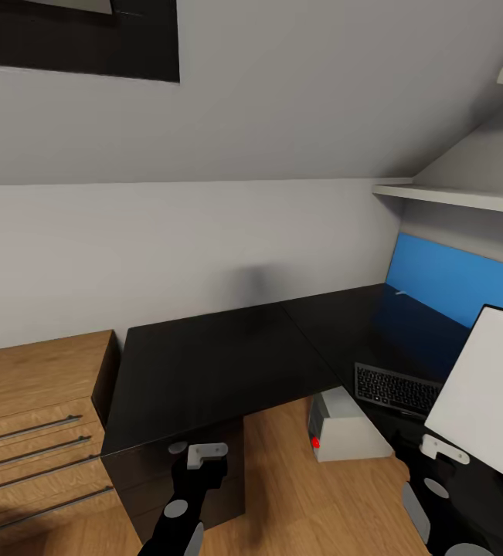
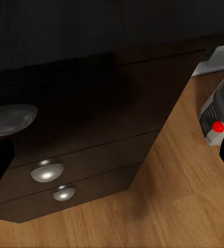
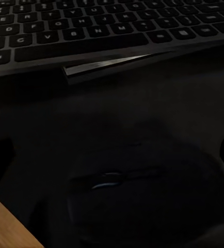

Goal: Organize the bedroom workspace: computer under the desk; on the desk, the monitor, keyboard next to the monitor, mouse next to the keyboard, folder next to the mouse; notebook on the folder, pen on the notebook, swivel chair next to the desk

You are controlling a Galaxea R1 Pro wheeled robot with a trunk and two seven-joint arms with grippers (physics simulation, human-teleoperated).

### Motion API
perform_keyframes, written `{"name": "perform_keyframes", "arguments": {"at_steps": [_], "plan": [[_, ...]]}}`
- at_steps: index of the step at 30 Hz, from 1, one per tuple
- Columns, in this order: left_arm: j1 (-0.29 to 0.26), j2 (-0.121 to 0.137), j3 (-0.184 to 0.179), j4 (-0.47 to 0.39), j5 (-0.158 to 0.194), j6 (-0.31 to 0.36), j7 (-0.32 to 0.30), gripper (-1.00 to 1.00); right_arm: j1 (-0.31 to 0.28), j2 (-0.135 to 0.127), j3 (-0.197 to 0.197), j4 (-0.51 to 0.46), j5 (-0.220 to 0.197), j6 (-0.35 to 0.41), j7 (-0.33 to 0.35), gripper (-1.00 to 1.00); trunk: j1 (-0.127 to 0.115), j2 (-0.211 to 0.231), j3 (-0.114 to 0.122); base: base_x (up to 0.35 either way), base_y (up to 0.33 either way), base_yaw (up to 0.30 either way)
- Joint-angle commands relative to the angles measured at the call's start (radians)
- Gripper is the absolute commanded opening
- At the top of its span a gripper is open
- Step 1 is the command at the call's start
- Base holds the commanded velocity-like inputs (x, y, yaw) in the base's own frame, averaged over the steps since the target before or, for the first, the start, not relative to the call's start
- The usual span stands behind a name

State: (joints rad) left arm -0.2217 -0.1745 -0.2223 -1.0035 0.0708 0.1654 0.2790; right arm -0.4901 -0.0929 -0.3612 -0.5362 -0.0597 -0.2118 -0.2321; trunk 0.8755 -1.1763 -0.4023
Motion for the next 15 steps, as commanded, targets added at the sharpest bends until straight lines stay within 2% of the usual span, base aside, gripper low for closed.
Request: {"name": "perform_keyframes", "arguments": {"at_steps": [1,8,15], "plan": [[-0.001,0.0,-0.002,-0.001,0.007,0.004,0.006,1.0,-0.001,-0.002,0.001,0.001,-0.006,-0.005,-0.001,1.0,0.0,-0.001,-0.001,0.0,0.0,0.0],[-0.001,0.0,-0.002,-0.003,0.007,0.004,0.006,1.0,-0.001,-0.025,-0.016,0.001,-0.006,-0.002,-0.001,1.0,0.0,-0.001,-0.001,0.0,0.0,0.0],[0.0,0.0,-0.002,-0.003,0.007,0.003,0.006,1.0,-0.001,-0.031,-0.025,0.002,-0.006,-0.001,-0.001,1.0,0.0,-0.001,-0.001,0.0,0.0,0.0]]}}
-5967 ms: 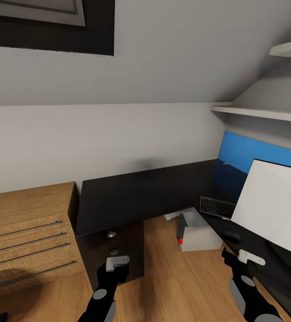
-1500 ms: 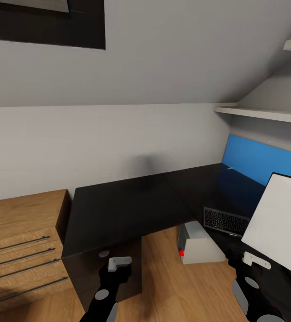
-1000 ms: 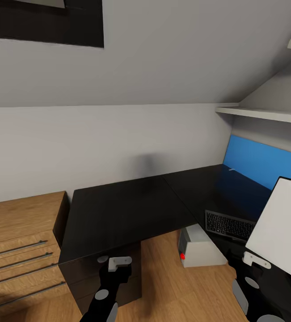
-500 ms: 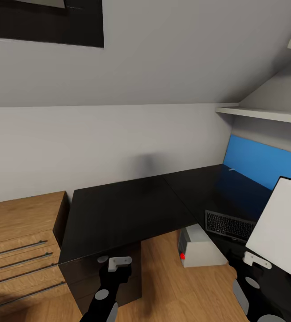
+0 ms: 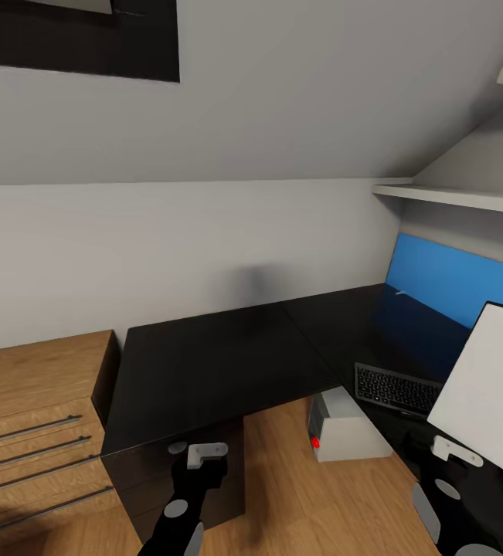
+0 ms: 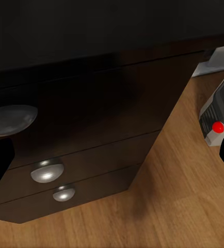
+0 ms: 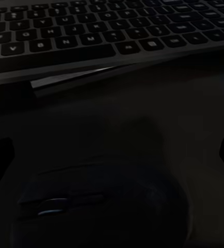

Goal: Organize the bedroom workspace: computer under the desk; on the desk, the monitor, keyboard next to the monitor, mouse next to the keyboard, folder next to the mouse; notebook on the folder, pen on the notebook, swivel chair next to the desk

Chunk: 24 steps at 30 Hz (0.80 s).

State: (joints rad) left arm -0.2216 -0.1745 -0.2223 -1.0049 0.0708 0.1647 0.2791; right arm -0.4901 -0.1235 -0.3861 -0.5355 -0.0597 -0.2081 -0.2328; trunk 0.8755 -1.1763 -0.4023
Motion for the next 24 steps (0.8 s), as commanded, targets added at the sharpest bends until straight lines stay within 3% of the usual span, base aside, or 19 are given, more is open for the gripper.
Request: {"name": "perform_keyframes", "arguments": {"at_steps": [1,24], "plan": [[-0.001,0.0,-0.002,-0.001,0.007,0.004,0.006,1.0,-0.001,0.0,0.0,0.001,-0.006,-0.005,0.0,1.0,0.0,-0.001,-0.001,0.0,0.0,0.0],[-0.001,0.0,-0.002,-0.001,0.007,0.004,0.006,1.0,-0.001,0.001,0.001,0.004,-0.004,-0.002,0.004,1.0,0.0,-0.001,-0.001,0.0,0.0,0.0]]}}
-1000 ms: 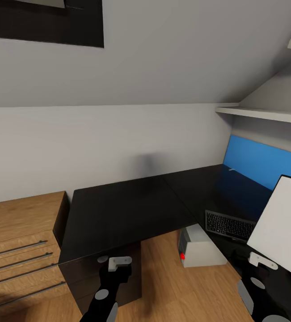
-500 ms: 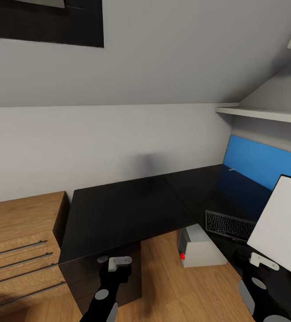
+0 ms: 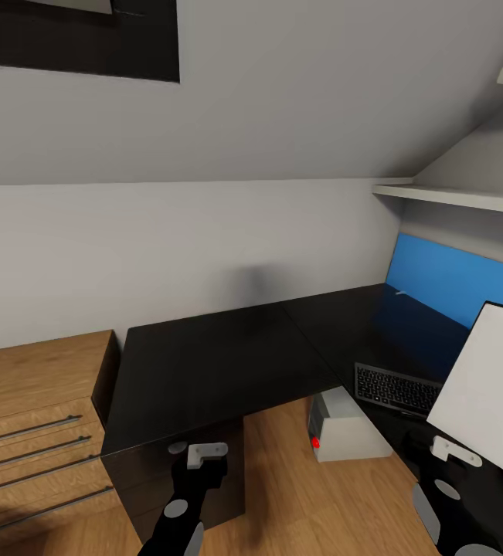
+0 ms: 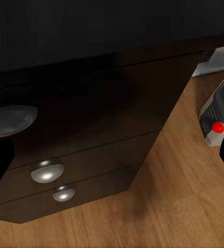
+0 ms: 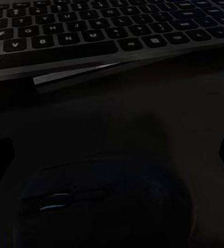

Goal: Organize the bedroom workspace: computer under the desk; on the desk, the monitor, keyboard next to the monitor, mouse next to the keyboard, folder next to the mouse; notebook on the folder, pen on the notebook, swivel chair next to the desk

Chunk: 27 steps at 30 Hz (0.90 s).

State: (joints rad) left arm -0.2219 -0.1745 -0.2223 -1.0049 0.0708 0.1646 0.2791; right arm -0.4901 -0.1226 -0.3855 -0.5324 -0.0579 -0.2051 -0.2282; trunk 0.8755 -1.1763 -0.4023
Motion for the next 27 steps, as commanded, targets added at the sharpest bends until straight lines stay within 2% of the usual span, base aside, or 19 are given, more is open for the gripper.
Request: {"name": "perform_keyframes", "arguments": {"at_steps": [1,15,27], "plan": [[-0.001,0.0,-0.002,-0.001,0.007,0.004,0.006,1.0,-0.001,0.0,0.0,0.001,-0.006,-0.005,0.0,1.0,0.0,-0.001,-0.001,0.0,0.0,0.0],[0.0,0.0,-0.01,-0.004,0.007,0.005,0.006,1.0,-0.001,0.0,0.0,0.001,-0.005,0.003,0.0,1.0,0.0,-0.001,-0.001,0.0,0.0,0.0],[0.0,0.0,-0.035,-0.004,0.007,0.006,0.008,1.0,-0.001,0.0,0.0,0.0,-0.005,0.038,0.001,1.0,0.0,-0.001,-0.001,0.0,0.0,0.0]]}}
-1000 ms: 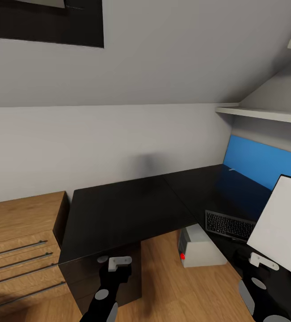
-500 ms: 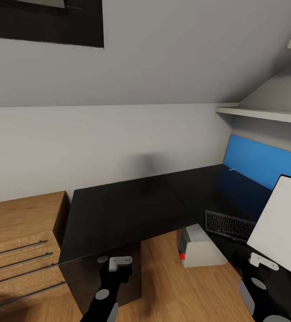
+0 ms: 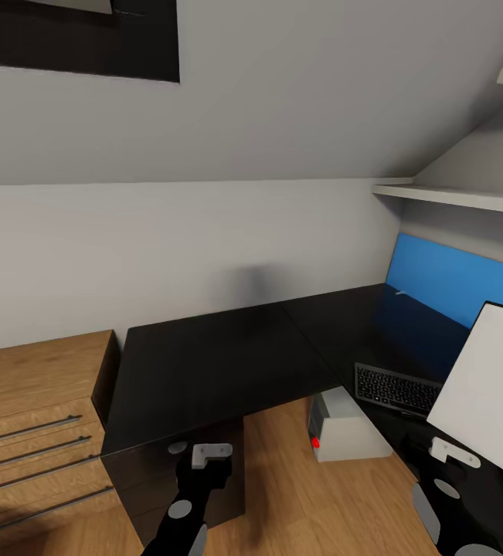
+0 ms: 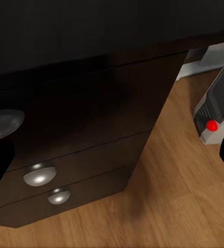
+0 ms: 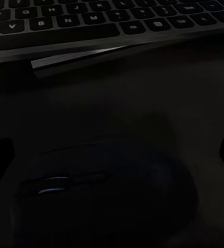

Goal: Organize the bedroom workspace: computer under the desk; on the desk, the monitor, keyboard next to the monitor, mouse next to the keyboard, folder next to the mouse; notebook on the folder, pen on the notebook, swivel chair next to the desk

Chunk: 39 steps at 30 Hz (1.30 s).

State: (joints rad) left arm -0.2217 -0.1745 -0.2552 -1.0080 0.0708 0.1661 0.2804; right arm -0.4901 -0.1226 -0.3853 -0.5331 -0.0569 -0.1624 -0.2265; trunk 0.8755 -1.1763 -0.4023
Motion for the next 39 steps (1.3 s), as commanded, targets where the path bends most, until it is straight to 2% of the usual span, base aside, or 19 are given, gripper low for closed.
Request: {"name": "perform_keyframes", "arguments": {"at_steps": [1,15,21,37,39], "plan": [[-0.001,0.0,-0.002,-0.002,0.007,0.004,0.006,1.0,-0.001,0.0,0.0,0.001,-0.006,-0.004,-0.001,1.0,0.0,-0.001,-0.001,0.0,0.0,0.0],[-0.001,0.0,-0.004,-0.013,0.007,0.006,0.006,1.0,-0.001,0.0,0.001,0.001,-0.006,-0.002,-0.001,1.0,0.0,-0.001,-0.001,0.0,0.0,0.0],[-0.001,0.0,-0.004,-0.014,0.008,0.006,0.006,1.0,-0.001,0.002,0.005,0.001,-0.006,-0.002,0.0,1.0,0.023,-0.043,-0.02,0.0,0.0,0.0],[-0.001,0.0,-0.004,-0.016,0.009,0.006,0.006,1.0,-0.001,0.004,0.009,0.002,-0.005,-0.003,0.001,1.0,0.023,-0.043,-0.02,0.0,0.0,0.0],[-0.001,0.0,-0.004,-0.016,0.009,0.006,0.006,1.0,-0.001,0.004,0.009,0.002,-0.005,-0.003,0.001,1.0,0.031,-0.057,-0.026,0.0,0.0,0.0]]}}
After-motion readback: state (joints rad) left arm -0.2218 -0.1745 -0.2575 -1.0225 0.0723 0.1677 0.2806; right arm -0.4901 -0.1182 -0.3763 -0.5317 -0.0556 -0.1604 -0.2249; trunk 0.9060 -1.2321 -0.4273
